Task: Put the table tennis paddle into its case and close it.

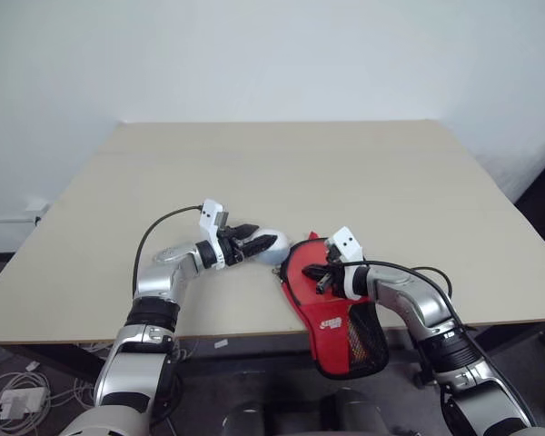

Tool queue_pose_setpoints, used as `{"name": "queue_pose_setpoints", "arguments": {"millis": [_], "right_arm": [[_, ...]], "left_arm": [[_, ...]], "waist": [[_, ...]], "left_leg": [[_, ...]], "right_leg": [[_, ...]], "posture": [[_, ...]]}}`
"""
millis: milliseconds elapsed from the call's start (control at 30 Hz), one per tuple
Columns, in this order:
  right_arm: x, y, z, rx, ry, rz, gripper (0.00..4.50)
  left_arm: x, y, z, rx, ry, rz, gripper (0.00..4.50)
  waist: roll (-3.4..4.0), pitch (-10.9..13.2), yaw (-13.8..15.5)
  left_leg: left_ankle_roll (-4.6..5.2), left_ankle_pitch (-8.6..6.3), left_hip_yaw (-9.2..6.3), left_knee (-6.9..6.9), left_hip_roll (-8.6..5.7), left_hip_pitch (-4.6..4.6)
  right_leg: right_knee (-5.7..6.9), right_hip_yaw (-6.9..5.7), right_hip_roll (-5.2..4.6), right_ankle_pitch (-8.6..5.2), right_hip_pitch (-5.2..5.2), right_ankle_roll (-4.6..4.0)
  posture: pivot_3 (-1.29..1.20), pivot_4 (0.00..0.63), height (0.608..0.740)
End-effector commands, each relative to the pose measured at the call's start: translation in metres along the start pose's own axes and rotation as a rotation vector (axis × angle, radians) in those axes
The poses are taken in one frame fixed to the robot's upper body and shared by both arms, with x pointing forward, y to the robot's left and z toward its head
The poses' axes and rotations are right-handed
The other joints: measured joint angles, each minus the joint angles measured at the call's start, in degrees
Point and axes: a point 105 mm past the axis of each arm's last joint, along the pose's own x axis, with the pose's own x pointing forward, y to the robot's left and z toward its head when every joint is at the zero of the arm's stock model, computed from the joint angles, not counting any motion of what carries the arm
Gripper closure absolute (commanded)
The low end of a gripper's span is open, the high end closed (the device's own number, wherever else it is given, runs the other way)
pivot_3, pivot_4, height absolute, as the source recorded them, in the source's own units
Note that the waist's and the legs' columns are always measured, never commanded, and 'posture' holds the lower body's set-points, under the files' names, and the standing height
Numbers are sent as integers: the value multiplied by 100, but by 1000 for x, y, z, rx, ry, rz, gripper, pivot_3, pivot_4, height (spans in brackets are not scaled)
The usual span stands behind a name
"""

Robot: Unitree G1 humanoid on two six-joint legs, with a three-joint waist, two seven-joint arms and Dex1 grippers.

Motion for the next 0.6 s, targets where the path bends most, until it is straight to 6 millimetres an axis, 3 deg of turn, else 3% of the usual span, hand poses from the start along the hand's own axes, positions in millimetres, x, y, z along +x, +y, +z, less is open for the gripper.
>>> {"name": "queue_pose_setpoints", "arguments": {"millis": [33, 400, 500, 600], "right_arm": [[-2, -2, 6, -14, -28, -12, 4455], [-1, -2, 3, -20, -24, -15, 4455], [0, -1, 3, -20, -26, -16, 4500], [0, -2, 4, -19, -28, -21, 4500]], "left_arm": [[-3, -4, 5, 44, 18, -31, 422], [-13, -10, -12, 15, 73, -71, 422], [-15, -11, -14, 11, 76, -69, 1061], [-15, -12, -14, 7, 74, -68, 2093]], "waist": [[0, -1, 0], [-1, -2, 0], [-1, -2, 0], [-2, -2, 1]], "left_leg": [[0, 0, 0, 0, 0, 1], [0, 0, -5, 3, 2, 4], [0, 0, -6, 4, 3, 5], [0, 0, -6, 5, 3, 5]], "right_leg": [[0, 0, 0, 0, 2, 0], [1, -2, 0, 1, 6, -1], [1, -2, 0, 1, 7, -1], [1, -4, 0, 1, 8, -2]], "posture": [[0, 0, 740], [0, 0, 740], [0, 0, 740], [0, 0, 740]]}}
